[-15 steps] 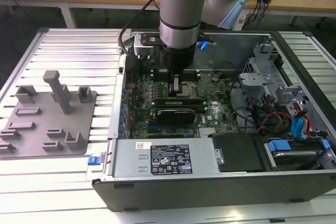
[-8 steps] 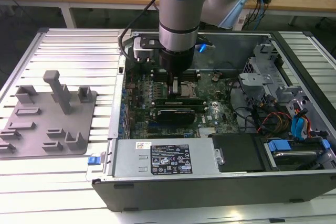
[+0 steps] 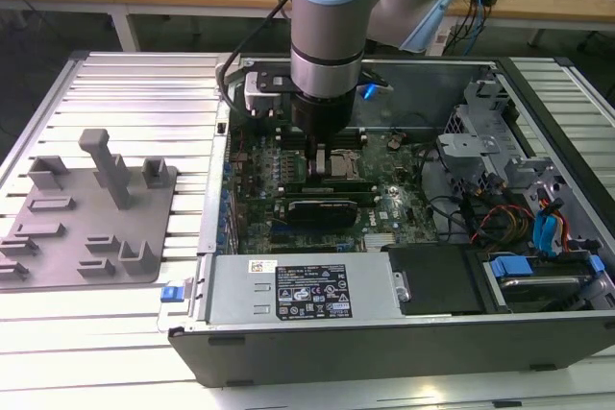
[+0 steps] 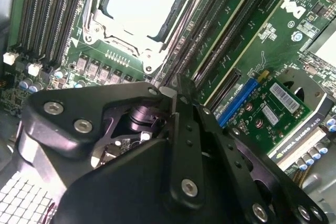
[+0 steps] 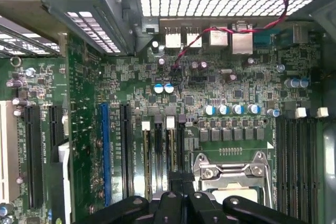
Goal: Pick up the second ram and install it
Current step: 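Press down the second ram until it locks into place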
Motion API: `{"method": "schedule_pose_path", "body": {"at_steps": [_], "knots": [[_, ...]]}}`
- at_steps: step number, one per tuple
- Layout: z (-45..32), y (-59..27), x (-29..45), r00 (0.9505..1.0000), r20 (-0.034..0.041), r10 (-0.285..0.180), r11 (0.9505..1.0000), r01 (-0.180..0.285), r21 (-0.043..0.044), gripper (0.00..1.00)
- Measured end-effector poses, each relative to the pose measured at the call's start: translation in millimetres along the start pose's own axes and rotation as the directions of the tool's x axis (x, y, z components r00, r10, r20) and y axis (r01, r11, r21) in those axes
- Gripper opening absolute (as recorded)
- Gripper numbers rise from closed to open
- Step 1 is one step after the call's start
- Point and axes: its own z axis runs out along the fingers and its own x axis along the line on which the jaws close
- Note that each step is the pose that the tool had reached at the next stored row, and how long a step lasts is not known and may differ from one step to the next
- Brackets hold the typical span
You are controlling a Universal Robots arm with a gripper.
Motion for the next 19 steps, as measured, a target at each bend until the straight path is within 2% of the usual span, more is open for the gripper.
{"method": "schedule_pose_path", "body": {"at_steps": [4,8,10,12,15,18,19], "knots": [[-1.6,-0.2,-0.4,1.0,0.0021,0.0,1.0,0.0,0.0015,0.08],[-23.4,-0.1,-1.0,1.0,0.0001,0.0,1.0,0.0,0.0001,0.08],[-28.8,-0.1,-1.2,1.0,0.0001,0.0,1.0,0.0,0.0001,0.08],[-30.8,-0.2,-1.4,1.0,0.0005,0.0,1.0,0.0,0.0003,0.08],[-30.9,-9.0,-1.6,1.0,0.0001,0.0,1.0,0.0,-0.0002,0.08],[-30.8,-28.7,-2.1,1.0,0.0001,0.0,1.0,0.0,-0.0013,0.08],[-30.8,-31.0,-2.2,1.0,0.0002,0.0,1.0,0.0,-0.0013,0.08]]}}
